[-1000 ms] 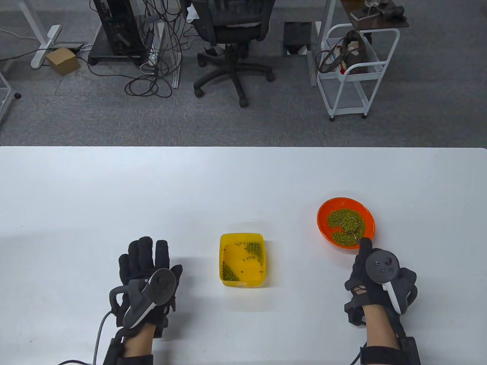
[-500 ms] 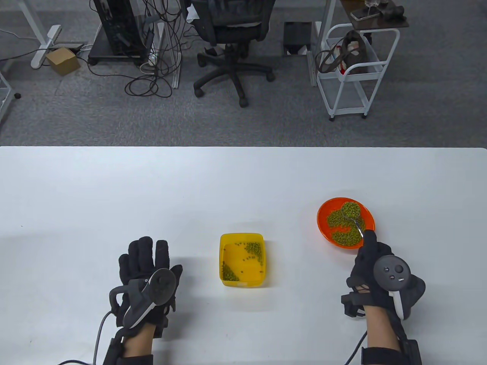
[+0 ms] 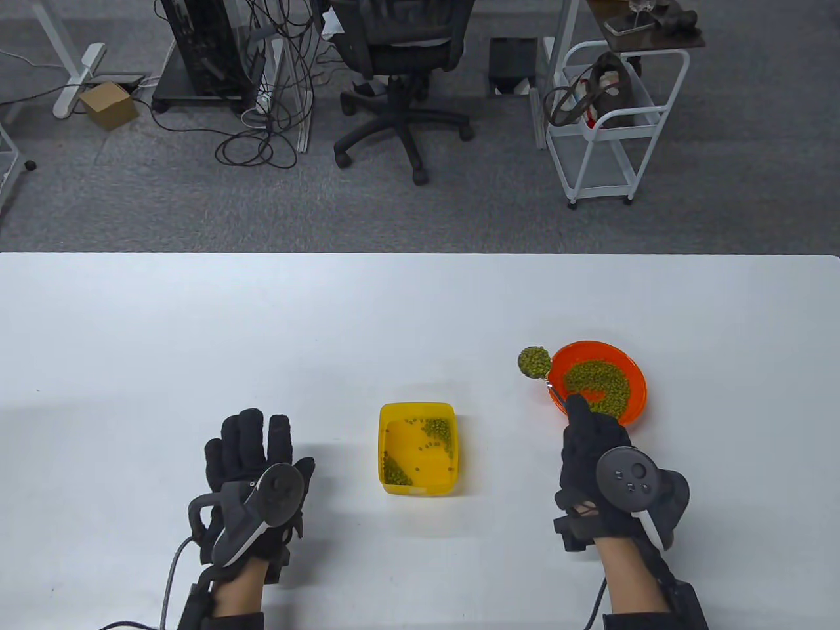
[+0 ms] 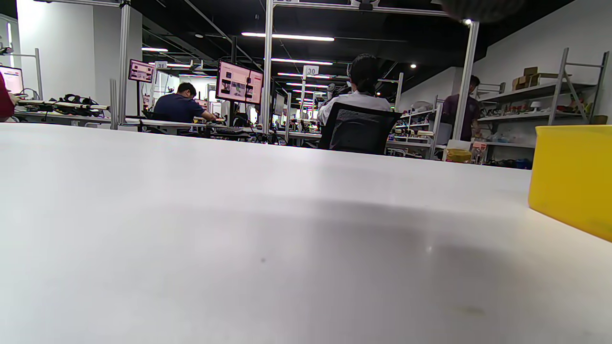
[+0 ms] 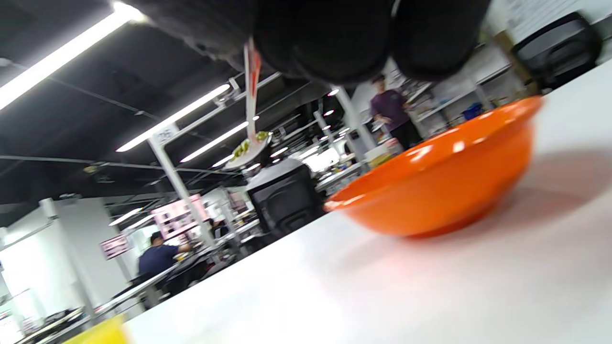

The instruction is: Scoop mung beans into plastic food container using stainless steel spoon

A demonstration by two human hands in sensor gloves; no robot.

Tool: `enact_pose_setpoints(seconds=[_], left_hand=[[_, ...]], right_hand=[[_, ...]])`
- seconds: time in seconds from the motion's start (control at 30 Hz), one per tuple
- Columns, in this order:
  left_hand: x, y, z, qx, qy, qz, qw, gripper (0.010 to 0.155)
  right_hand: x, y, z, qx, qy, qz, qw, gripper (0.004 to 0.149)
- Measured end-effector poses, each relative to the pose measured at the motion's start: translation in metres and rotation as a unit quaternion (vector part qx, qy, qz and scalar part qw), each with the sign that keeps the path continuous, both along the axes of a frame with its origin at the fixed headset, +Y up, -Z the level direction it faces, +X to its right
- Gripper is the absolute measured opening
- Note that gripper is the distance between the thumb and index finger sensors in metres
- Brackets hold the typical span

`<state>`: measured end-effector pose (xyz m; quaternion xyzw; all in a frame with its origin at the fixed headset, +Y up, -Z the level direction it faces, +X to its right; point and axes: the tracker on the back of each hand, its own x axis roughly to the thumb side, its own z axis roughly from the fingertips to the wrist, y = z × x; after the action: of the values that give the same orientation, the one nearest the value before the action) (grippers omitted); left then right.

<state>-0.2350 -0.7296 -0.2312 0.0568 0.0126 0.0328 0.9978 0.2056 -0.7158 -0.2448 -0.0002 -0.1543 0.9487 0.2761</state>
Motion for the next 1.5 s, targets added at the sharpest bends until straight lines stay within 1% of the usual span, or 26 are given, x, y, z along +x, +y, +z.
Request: enact_pose_setpoints(seconds=[0.13,0.27,0.4,0.53,0.57,0.7,0.77,0.9,1.1,1.43,1.5], left_hand=[[0.000,0.000,0.000,-0.002,0.000,0.001,1.000,0.076],[0.000,0.000,0.000,-0.001,0.000,0.003,1.000,0.076],[-0.001,0.000,0.000,-0.002,0.000,0.005,1.000,0.076],[-0.001,0.000,-0.001,-0.002,0.000,0.006,1.000,0.076],[-0.001,0.000,-0.001,-0.002,0.000,0.006,1.000,0.076],[-0.001,-0.001,-0.001,-0.004,0.000,0.006,1.000,0.076],[-0.001,-0.001,-0.001,-0.006,0.001,0.006,1.000,0.076],[-0.001,-0.001,-0.001,-0.008,0.001,0.005,1.000,0.076],[0.000,-0.001,-0.001,-0.010,0.000,0.003,1.000,0.076],[0.000,-0.001,-0.001,-0.012,0.000,0.003,1.000,0.076],[0.000,-0.001,-0.001,-0.012,0.000,0.004,1.000,0.076]], right_hand=[[-0.024,-0.003,0.001,-0.013,0.067,0.008,0.998,0.046],[-0.043,-0.010,0.001,-0.043,0.129,-0.001,0.991,0.046],[-0.051,-0.016,-0.001,-0.069,0.183,0.000,0.981,0.046],[-0.055,-0.018,-0.001,-0.083,0.216,0.011,0.973,0.046],[-0.057,-0.018,0.000,-0.083,0.219,0.013,0.972,0.046],[-0.068,-0.017,0.004,-0.071,0.232,0.071,0.967,0.045],[-0.077,-0.017,0.007,-0.061,0.239,0.120,0.962,0.045],[-0.090,-0.017,0.011,-0.041,0.239,0.189,0.951,0.045],[-0.094,-0.017,0.013,-0.027,0.237,0.216,0.947,0.044],[-0.099,-0.010,0.020,0.044,0.211,0.279,0.936,0.044],[-0.101,-0.008,0.022,0.063,0.211,0.294,0.930,0.044]])
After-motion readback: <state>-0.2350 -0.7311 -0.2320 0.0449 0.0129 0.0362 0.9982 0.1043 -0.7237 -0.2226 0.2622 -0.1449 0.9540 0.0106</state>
